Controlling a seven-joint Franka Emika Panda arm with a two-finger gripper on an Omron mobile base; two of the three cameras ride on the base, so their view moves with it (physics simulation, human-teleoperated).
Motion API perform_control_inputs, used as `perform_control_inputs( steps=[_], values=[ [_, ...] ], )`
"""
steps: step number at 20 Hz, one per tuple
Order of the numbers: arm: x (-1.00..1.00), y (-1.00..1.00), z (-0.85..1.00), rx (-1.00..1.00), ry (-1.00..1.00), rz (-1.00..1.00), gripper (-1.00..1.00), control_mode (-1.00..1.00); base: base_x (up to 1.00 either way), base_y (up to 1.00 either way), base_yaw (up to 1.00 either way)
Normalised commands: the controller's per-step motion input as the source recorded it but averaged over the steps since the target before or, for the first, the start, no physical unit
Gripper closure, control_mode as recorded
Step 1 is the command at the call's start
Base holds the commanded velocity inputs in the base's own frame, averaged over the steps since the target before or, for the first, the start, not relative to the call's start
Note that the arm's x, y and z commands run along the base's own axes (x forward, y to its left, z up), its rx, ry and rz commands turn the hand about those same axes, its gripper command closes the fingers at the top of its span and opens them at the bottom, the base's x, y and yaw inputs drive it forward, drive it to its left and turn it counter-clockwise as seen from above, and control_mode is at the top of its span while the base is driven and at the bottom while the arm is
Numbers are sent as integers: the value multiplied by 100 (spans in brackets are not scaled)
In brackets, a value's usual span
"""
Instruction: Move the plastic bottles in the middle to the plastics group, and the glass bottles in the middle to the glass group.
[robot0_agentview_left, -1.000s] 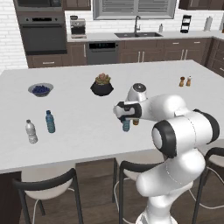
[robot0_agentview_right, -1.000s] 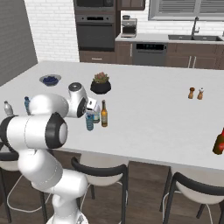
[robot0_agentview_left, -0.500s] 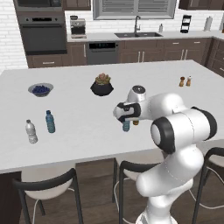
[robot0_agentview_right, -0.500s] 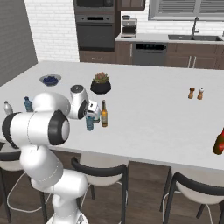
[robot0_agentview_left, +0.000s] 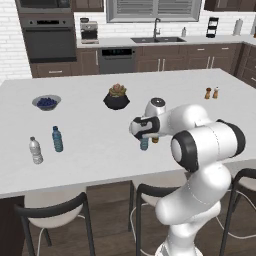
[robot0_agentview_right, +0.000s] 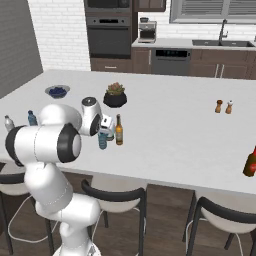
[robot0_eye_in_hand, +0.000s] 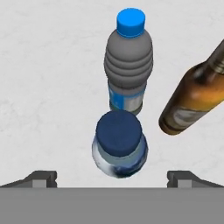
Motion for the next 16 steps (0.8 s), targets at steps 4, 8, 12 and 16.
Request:
perform_control_inputs(
  steps=[4, 8, 12, 16],
  values=[
    [14, 0, -3, 0, 0, 0, -100, -100, 0, 0, 0],
    [8, 0, -3, 0, 0, 0, -100, -100, 0, 0, 0],
    [8, 0, -6, 0, 0, 0, -100, -100, 0, 0, 0],
    [9, 0, -4, 0, 0, 0, -100, -100, 0, 0, 0]
  ],
)
